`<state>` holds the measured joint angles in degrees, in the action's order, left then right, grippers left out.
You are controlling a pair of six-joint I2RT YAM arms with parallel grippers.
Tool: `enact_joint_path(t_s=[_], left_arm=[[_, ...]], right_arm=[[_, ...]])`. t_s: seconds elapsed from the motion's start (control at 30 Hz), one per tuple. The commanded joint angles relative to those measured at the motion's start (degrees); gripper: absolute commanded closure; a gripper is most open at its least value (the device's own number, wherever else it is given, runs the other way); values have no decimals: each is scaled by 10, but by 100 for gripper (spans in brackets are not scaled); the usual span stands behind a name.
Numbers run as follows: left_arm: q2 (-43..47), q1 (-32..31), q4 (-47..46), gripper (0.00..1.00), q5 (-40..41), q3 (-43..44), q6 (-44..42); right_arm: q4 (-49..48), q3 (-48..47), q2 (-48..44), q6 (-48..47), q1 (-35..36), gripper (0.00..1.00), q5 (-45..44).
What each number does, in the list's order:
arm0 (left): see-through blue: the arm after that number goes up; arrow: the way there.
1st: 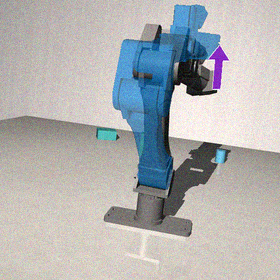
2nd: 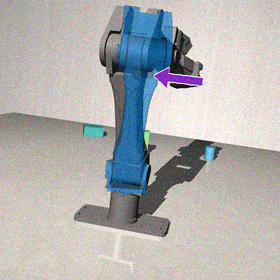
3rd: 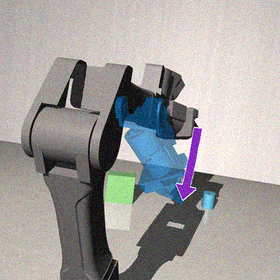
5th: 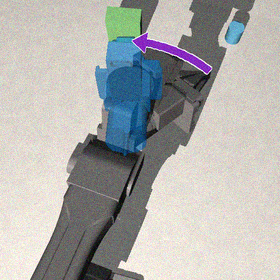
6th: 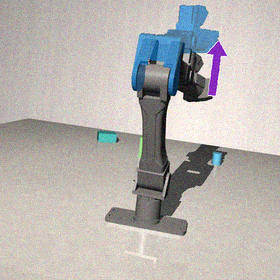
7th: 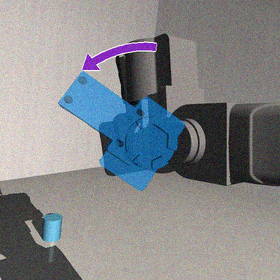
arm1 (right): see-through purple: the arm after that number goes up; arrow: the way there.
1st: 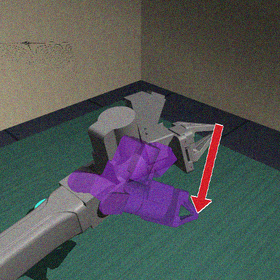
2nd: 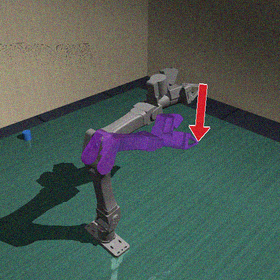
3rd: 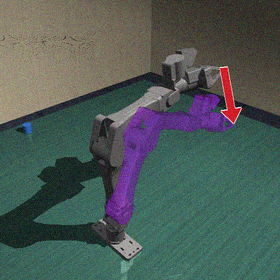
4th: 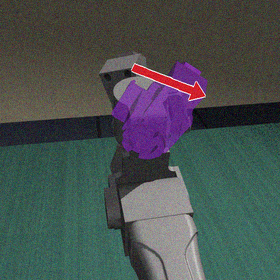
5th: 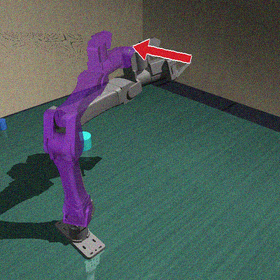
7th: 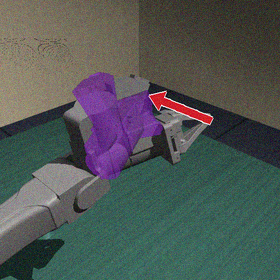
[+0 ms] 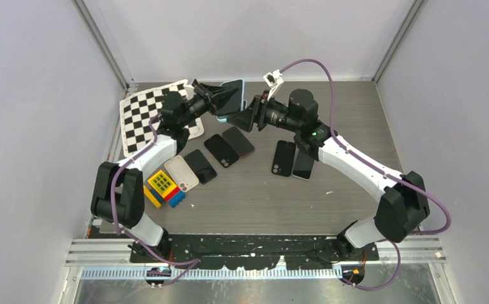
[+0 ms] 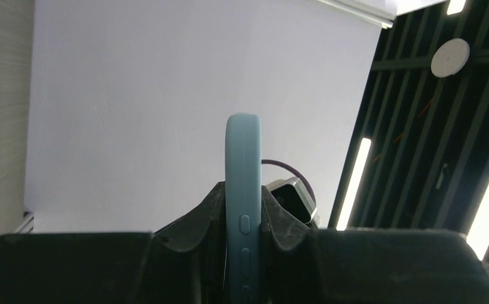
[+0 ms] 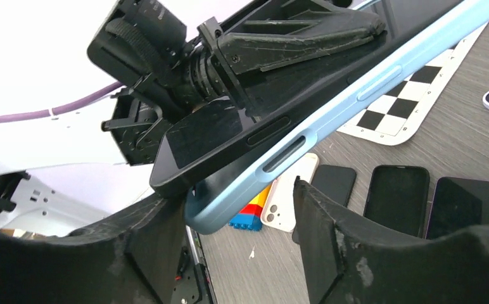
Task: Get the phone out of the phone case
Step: Remove the phone case from the phone.
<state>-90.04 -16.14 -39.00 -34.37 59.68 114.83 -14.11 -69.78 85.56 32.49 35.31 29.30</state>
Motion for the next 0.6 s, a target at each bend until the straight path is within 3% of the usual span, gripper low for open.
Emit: enact_joint_path(t_s=[0.0,0.1,0.43,0.57], left_arm=[[23,-16,-111,100,-33,20,68],[14,-16,-125,100,-22,11,76],[12,-12,-153,100,20,-35,91],[16,-11,-148,100,34,-48,90]], right_arm=[[-43,36,-51,-37,3,32,4],[-60,41,-79,-18,3,28,5],[-103,69,-140,3,3,27,-50],[-123,57,-140,25,3,31,-18]])
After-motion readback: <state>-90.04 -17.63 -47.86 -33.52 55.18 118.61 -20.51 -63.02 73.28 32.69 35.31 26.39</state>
